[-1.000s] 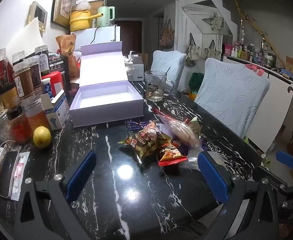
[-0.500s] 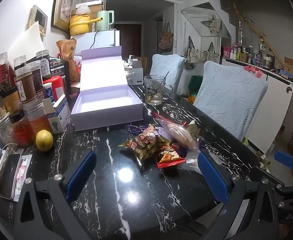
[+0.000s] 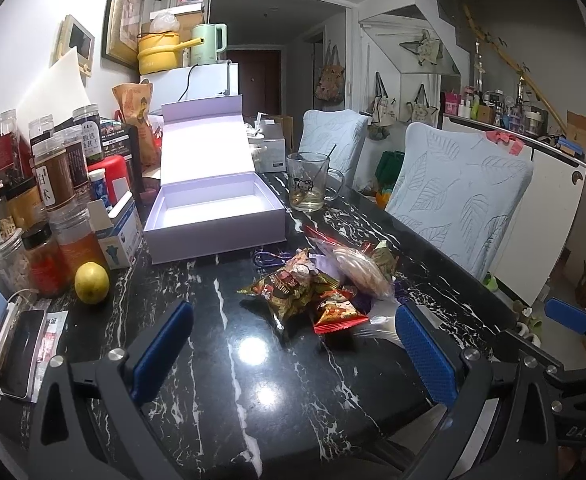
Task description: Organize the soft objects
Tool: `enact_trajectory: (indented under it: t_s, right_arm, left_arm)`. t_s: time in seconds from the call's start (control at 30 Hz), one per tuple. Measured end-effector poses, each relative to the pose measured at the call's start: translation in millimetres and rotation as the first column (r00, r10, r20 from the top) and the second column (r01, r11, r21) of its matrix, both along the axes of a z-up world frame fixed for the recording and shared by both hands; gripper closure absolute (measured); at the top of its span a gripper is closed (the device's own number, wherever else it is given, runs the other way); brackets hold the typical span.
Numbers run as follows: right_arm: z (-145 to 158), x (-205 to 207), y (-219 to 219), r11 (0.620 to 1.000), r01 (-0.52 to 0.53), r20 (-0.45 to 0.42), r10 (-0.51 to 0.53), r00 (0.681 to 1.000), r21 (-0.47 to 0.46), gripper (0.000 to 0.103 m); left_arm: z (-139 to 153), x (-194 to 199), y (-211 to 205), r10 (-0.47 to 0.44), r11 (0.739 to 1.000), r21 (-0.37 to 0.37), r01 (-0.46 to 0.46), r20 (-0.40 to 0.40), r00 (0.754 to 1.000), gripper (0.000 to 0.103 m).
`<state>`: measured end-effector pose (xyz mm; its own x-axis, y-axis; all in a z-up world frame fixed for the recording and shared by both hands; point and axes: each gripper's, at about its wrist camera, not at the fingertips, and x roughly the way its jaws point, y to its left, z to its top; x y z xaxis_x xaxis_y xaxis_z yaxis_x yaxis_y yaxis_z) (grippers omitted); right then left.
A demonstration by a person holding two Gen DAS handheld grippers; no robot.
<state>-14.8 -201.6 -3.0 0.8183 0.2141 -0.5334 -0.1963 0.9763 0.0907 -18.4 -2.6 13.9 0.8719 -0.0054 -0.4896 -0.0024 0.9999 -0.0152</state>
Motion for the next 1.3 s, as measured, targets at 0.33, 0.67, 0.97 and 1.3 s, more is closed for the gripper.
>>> enact_trajectory:
  t_s: [0.33, 0.67, 0.97, 1.3]
  right_arm:
    - [-0.4, -1.3, 1.4, 1.0, -0.007, 0.008, 0.007, 1.0, -0.004, 0.0]
    - [-1.2, -2.1, 3.7, 1.0, -0.014, 0.009, 0.014, 1.0, -0.017, 0.0]
    - [-1.3, -2.2, 3.8, 1.0, -0.015, 0.009, 0.015, 1.0, -0.018, 0.0]
    - [-1.2, -2.3, 3.8, 1.0, -0.017, 0.008, 0.017, 1.0, -0.02, 0.0]
  left_arm:
    - [1.6, -2.0, 0.2, -0.009, 1.0, -0.009, 0.009, 0.0, 1.0, 0.0]
    - [0.8, -3.1, 0.7, -0.012, 1.0, -0.007, 0.012, -0.002, 1.0, 0.0]
    - [-0.8, -2.9, 2.8, -0.011, 1.0, -0.013, 0.01, -0.011, 1.0, 0.0]
    - [-1.8, -3.6, 3.4, -0.01, 1.0, -0.015, 0.009, -0.016, 1.0, 0.0]
